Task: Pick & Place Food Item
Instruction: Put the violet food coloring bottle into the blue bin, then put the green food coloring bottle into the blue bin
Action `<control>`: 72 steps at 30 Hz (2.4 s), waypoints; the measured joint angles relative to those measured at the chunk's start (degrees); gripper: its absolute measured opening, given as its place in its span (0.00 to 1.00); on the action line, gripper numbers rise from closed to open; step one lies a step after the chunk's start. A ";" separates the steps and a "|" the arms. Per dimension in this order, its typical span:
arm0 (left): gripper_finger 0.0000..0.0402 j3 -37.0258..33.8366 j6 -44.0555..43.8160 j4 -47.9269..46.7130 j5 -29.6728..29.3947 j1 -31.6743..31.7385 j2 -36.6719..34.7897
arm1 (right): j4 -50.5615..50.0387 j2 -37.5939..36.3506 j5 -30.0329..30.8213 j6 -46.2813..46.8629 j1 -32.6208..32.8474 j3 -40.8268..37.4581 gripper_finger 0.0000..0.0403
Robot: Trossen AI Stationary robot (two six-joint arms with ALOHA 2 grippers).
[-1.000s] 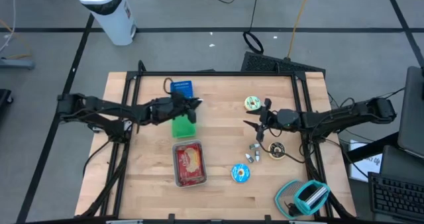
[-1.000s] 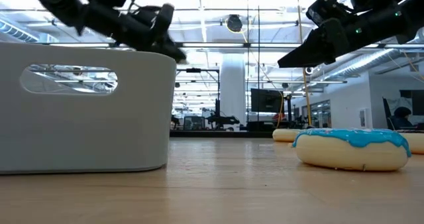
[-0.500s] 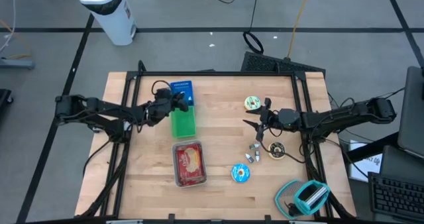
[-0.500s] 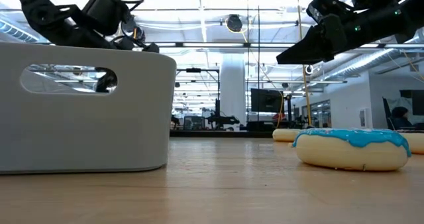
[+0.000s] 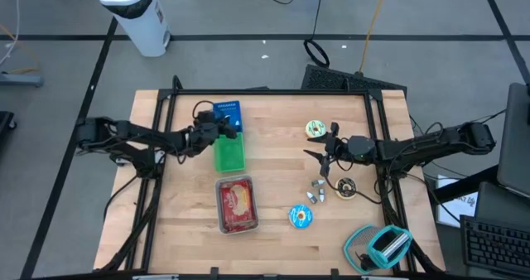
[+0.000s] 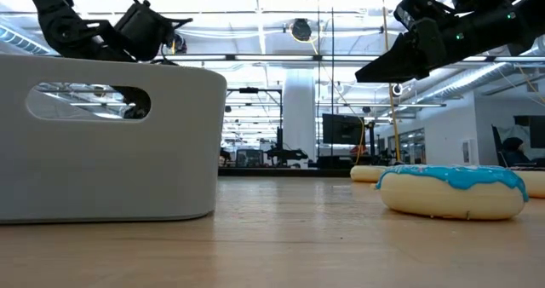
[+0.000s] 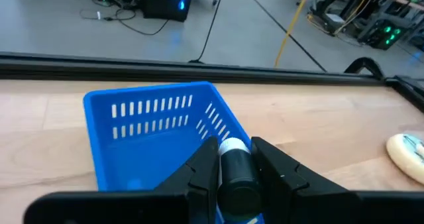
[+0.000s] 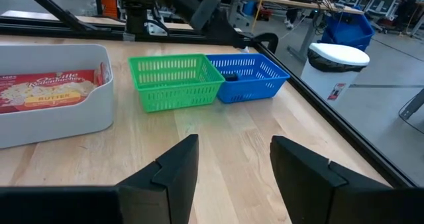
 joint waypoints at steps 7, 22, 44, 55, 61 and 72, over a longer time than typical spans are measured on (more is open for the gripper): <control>0.18 0.02 -1.42 0.14 0.01 0.00 2.72 | 0.00 0.00 0.00 0.00 -0.02 0.00 0.44; 0.24 0.02 -0.74 1.71 -0.06 0.00 2.72 | -0.02 0.00 0.00 0.00 -0.02 0.00 0.44; 0.31 0.02 -0.74 1.60 -0.06 0.00 2.72 | -0.04 0.00 -0.30 0.01 -0.01 0.00 0.44; 0.31 0.02 -0.76 1.56 0.29 -0.02 2.72 | -11.20 0.02 -13.90 1.77 2.78 0.00 0.44; 0.31 0.02 -0.76 1.58 0.34 -0.02 2.72 | -19.87 0.02 -13.94 4.10 5.42 -1.19 0.44; 0.31 0.02 -0.76 1.60 0.36 -0.02 2.72 | -15.80 0.02 -13.97 8.92 9.68 -8.89 0.44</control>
